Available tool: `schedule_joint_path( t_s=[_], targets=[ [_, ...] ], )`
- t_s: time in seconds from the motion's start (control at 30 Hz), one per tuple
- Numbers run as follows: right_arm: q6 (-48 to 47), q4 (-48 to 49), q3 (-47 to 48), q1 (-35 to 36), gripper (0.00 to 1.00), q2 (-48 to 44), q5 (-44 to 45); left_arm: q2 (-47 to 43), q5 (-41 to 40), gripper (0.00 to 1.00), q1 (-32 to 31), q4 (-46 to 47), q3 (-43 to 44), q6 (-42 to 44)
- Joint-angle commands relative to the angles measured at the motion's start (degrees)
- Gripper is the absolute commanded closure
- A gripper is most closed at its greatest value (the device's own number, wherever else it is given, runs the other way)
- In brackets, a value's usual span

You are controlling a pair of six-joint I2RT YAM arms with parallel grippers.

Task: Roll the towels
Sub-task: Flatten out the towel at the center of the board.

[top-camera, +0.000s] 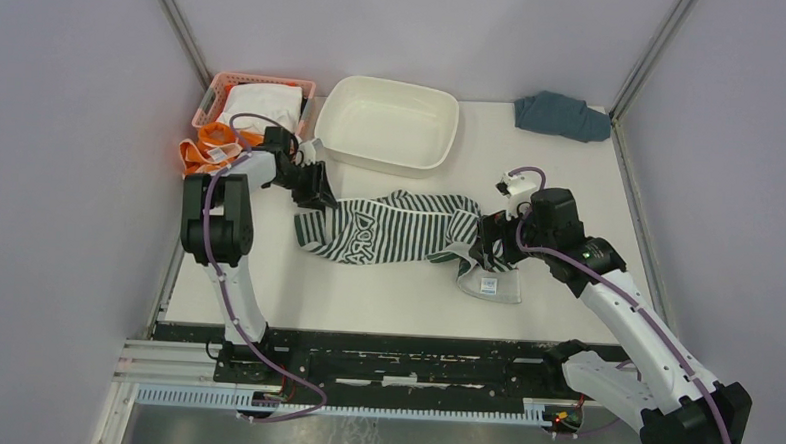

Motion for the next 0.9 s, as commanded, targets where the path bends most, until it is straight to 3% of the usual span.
schedule_joint_path(
  t_s=[0.0,0.1,0.4,0.67,0.87],
  targets=[
    [-0.83,1.65,1.45,0.19,0.0,-1.0,-1.2,1.7,1.03,0.54,-0.32,-0.18,2.63,3.16],
    [-0.92,1.65,1.36,0.19,0.0,-0.94,-1.39,2.19,1.95,0.61,-0.33,0.07,3.03,3.14],
    [-1.39,0.01,2.44,0.18,0.0,-0.11,-2.8,-4.76,-0.67,0.97,-0.21,-0.86,1.85,2.78],
    [-2.74,-2.89,5.64,1.42,0.03,3.6,-2.15,-18.89,-20.53,0.97,-0.25,-2.59,-0.01,-2.29],
    [1.34,-2.57,6.28,2.98,0.09,9.58,-0.76,-29.08,-26.29,0.97,-0.25,1.73,-5.41,-6.15]
  ],
)
